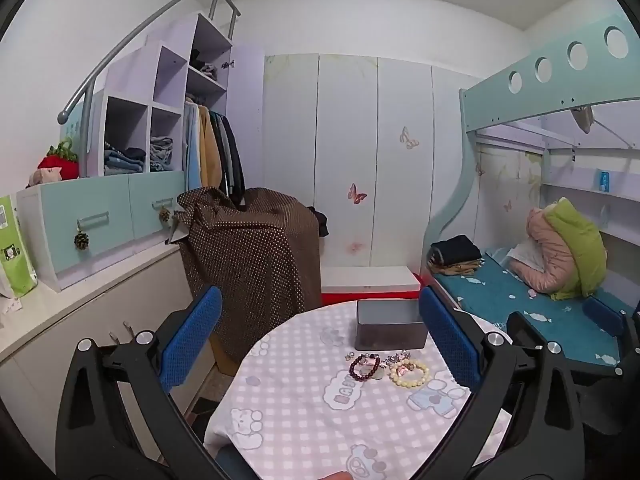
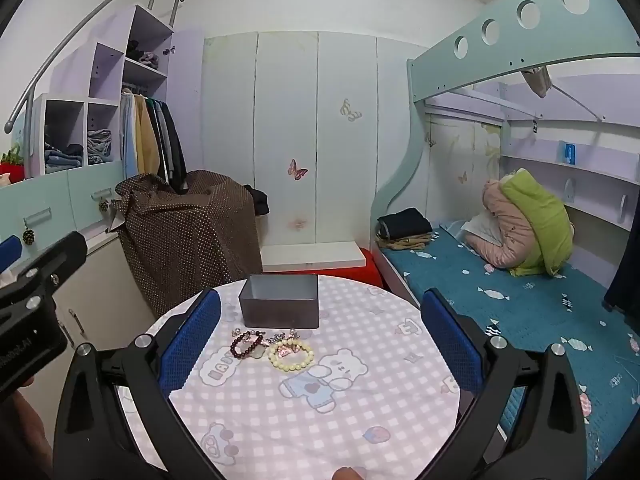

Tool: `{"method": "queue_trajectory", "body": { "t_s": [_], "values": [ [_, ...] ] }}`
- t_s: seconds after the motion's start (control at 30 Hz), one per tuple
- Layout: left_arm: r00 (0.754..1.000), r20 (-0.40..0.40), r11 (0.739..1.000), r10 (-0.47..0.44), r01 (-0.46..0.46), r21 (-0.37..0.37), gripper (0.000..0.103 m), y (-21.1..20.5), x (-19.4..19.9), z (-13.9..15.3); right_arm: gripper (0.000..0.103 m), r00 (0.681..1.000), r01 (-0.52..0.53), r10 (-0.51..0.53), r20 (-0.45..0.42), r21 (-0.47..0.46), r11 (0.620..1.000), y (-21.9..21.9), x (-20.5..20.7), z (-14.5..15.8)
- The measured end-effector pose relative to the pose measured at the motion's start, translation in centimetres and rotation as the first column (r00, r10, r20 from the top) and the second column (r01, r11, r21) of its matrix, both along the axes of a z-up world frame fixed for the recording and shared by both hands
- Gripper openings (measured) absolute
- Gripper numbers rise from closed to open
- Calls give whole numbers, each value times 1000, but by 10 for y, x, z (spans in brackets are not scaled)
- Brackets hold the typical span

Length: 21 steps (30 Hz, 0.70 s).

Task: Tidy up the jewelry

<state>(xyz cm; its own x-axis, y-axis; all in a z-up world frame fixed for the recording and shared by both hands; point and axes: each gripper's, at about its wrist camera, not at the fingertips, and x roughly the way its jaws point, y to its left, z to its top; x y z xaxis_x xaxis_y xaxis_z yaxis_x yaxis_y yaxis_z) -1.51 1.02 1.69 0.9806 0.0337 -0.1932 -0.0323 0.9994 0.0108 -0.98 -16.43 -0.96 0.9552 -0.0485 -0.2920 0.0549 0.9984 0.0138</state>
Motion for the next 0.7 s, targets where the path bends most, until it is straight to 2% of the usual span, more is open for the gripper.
{"method": "queue_trajectory", "body": {
  "t_s": [0.23,0.7],
  "values": [
    [1000,-11,1000,-6,6,-29,98,8,5,-6,97,1000,-2,2,0,-6,1000,-2,2,0],
    [1000,-24,1000,14,-14,-18,98,16,9,-15,97,1000,7,-7,19,-23,1000,1,2,8]
  ]
}}
